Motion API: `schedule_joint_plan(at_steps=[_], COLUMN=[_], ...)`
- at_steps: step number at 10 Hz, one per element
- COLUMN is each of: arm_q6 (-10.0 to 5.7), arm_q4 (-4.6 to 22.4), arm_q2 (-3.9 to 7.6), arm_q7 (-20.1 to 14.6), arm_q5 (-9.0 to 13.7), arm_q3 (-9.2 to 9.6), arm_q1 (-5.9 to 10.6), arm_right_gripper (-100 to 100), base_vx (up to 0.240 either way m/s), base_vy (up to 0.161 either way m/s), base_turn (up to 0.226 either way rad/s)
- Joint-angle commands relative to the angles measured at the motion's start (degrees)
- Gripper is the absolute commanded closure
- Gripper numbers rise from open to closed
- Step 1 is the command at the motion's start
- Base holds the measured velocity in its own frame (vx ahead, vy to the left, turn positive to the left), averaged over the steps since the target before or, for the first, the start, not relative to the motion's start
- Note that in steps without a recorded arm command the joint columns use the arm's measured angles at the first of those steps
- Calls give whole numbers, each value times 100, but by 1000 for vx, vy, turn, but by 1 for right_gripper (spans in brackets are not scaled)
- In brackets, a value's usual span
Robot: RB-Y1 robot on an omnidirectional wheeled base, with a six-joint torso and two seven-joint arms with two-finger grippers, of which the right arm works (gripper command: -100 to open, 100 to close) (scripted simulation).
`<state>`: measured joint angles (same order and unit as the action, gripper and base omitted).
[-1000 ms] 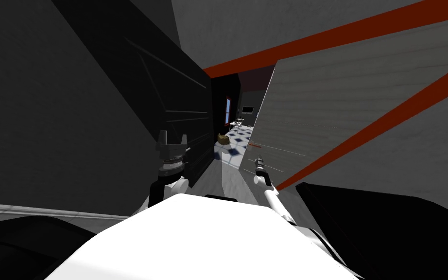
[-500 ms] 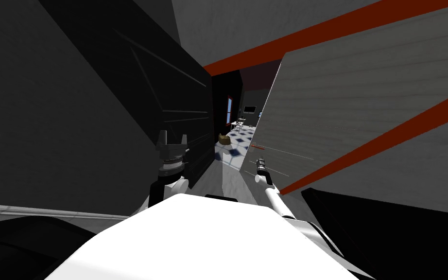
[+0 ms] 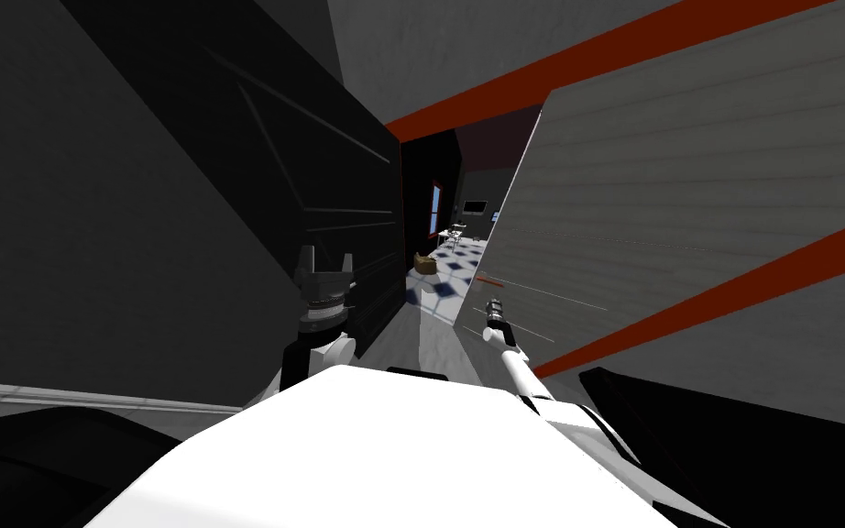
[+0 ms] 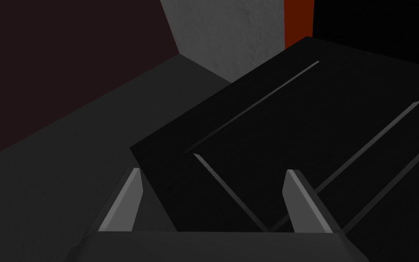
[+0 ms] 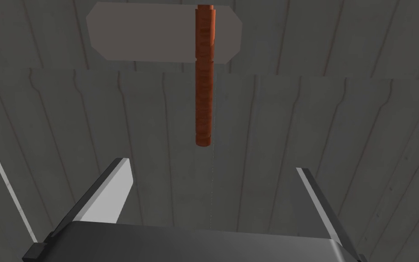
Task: Pull the door open
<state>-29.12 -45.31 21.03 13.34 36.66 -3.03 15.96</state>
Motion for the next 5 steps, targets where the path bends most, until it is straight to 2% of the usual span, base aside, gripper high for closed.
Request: schedule_joint_plan(at_steps=[1, 5], arm_q6=[-12, -19], arm_q4=[194, 625], arm_q2=[38, 143], arm_q7=[10, 37], arm_q5=[77, 273], arm_q3=[-11, -35], arm_q1=[117, 353], arm_right_gripper=[-100, -100], base_vx=[57, 65], base_vy=[-14, -25], base_turn=[41, 46])
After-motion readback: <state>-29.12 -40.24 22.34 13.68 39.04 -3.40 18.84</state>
